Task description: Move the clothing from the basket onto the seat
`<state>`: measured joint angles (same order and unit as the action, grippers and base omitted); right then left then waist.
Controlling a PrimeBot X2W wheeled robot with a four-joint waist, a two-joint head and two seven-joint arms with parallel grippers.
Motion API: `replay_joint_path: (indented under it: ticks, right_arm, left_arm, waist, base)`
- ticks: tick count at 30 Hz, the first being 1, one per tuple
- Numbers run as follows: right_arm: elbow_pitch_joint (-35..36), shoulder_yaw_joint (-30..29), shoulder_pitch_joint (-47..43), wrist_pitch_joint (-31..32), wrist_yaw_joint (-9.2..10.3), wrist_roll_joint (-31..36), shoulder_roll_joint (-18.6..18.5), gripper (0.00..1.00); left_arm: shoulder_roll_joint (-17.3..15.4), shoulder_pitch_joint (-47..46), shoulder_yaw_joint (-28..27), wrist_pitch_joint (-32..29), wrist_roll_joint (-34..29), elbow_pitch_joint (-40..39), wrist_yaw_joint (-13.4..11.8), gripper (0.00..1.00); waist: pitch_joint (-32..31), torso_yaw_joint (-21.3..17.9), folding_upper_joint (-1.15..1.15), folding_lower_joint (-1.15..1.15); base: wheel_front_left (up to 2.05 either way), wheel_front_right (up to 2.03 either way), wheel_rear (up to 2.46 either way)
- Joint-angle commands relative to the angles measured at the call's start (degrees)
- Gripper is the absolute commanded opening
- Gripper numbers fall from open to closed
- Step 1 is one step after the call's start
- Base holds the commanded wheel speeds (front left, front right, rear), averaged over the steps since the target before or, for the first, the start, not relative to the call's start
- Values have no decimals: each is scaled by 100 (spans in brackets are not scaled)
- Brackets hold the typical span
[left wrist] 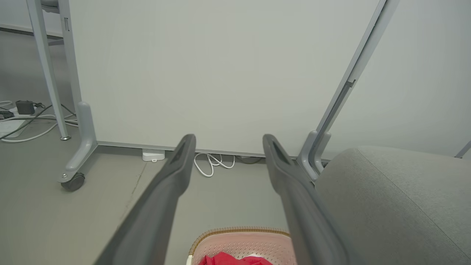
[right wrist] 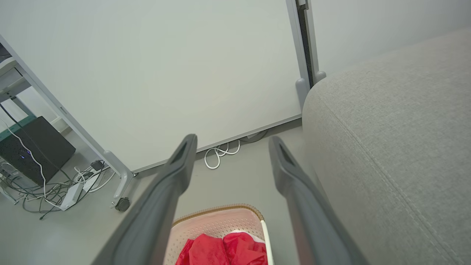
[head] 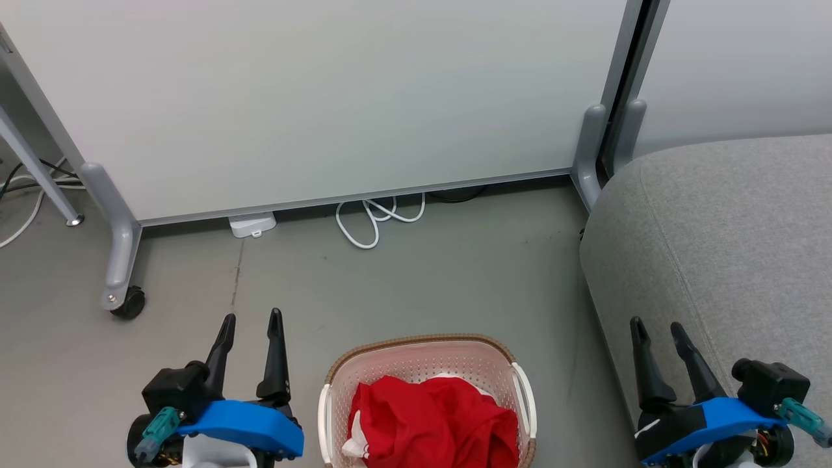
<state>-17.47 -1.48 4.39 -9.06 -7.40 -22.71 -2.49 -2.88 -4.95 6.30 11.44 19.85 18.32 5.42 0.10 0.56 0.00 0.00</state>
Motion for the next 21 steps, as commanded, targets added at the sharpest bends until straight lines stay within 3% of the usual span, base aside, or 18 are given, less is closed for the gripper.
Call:
replay_joint_path:
  ticks: [1, 21]
  right_arm:
    - [13, 7, 73, -44, -12, 121, -46, 100]
    - [-61, -34, 71, -187, -14, 985, -53, 100]
  left_arm:
    - [-17, -114, 22, 49, -115, -17, 9, 100]
    - [-9, -94, 130, 277, -920, 41, -17, 100]
  waist:
    - [2, -2, 0, 0]
    - [-14, -13, 0, 0]
  base:
    - [0, 0, 0]
    - [0, 0, 0]
